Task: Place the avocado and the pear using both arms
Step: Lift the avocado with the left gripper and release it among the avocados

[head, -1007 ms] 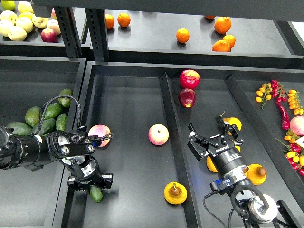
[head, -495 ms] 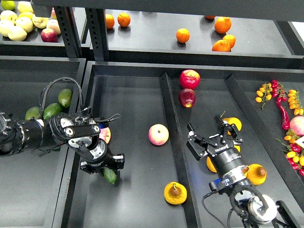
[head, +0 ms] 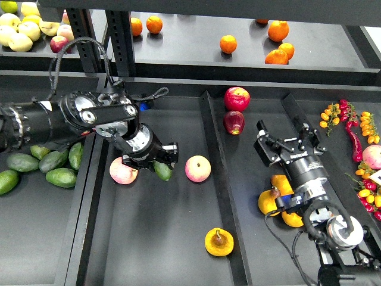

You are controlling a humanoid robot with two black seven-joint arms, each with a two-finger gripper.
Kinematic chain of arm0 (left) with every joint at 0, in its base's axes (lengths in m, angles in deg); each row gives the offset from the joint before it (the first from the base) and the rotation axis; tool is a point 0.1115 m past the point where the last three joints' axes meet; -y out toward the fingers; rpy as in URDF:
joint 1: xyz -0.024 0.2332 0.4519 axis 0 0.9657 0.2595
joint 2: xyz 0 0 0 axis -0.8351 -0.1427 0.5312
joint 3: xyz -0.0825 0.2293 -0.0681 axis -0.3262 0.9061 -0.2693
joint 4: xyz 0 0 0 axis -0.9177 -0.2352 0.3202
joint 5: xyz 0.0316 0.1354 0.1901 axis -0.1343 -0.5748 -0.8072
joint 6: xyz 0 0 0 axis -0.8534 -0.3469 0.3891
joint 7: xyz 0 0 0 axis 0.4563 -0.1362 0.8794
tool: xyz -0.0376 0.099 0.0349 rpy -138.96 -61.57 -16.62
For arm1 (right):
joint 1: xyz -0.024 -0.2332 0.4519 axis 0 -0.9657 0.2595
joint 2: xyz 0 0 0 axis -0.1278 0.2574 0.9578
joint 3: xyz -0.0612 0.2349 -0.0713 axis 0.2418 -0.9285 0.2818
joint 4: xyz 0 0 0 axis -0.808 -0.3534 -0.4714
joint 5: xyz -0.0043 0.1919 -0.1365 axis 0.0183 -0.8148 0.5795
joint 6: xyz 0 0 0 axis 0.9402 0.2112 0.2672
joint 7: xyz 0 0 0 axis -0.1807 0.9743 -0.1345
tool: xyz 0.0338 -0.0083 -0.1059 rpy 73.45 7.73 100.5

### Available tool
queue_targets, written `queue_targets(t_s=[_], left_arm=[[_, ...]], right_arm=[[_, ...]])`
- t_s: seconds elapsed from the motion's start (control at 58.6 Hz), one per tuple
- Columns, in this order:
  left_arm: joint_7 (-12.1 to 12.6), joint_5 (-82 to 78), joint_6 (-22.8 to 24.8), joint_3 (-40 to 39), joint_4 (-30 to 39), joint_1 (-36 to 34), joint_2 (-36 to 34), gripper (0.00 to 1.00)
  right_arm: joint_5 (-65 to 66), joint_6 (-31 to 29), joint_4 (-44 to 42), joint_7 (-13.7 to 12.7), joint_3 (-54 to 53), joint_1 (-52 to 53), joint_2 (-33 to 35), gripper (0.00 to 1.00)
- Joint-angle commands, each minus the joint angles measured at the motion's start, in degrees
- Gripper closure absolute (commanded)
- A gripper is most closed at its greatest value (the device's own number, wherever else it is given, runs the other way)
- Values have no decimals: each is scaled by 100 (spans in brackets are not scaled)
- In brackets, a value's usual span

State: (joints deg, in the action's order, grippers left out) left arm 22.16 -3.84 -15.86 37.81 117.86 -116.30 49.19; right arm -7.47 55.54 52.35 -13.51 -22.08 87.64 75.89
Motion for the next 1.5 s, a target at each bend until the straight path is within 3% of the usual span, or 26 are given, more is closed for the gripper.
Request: queue_targets(t_s=[0.0,0.256,0.632,1.007,1.486], left_arm=[[0,-60,0,-11,235,-65,-530,91],[0,-676,0,-406,464,215,-1814,91],[0,-1528,0,-1495,481,1411,-2737,90],[0,-2416,0,-2744,420,2685,-2834,89],[0,-2733,0,-2981,332,2975,-2746,83]], right_arm=[[-138,138,0,-1,-213,248,0,0],[-331,165,0,-1,-310,433,0,0],[-340,147,44,8,-310,433,0,0],[-358,94,53,-1,-301,354,0,0],[-358,68,62,-9,-257,223,0,0]])
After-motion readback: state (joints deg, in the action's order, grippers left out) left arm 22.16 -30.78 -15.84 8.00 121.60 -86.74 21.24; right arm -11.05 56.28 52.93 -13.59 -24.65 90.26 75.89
